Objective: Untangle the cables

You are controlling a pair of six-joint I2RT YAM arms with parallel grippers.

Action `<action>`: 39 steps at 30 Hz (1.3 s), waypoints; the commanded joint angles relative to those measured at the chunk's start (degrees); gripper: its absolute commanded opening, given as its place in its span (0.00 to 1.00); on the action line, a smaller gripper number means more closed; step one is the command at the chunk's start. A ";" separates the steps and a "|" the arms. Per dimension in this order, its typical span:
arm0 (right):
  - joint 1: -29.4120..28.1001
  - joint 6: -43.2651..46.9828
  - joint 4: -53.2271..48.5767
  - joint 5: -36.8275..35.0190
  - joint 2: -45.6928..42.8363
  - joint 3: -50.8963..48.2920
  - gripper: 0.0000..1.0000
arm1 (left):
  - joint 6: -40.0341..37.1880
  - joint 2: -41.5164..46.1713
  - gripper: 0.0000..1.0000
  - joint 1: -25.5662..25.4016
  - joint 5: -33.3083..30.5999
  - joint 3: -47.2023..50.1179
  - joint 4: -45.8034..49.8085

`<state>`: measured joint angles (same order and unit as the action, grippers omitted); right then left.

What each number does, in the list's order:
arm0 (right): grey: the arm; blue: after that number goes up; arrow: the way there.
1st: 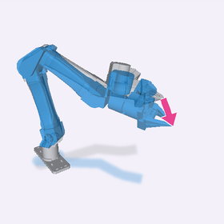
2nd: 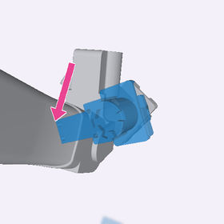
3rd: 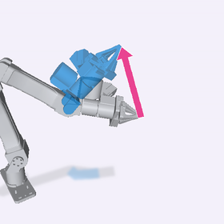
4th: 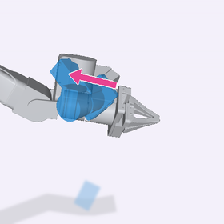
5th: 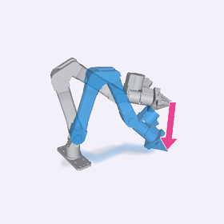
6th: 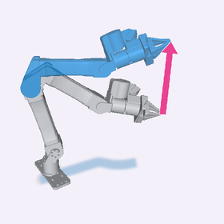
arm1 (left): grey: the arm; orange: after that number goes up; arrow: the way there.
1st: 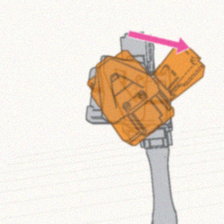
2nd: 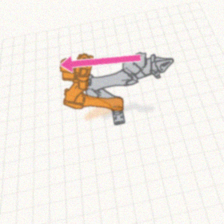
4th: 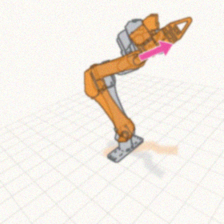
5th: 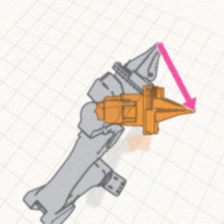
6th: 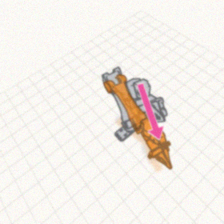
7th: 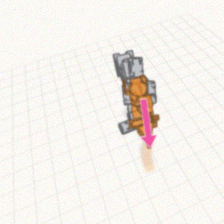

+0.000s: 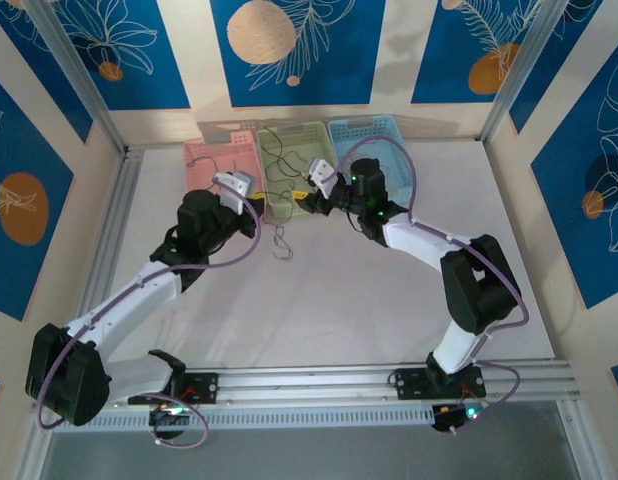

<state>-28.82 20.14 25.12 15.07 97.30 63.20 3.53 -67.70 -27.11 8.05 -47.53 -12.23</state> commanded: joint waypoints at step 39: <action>16.81 -32.60 -0.45 -16.63 1.94 -0.91 0.60 | 6.10 -54.89 0.17 3.90 -10.24 -70.35 14.30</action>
<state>-11.77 -10.61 25.85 -2.61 98.17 61.04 9.10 -117.45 -24.47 -0.64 -112.55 -3.36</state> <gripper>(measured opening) 0.598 0.082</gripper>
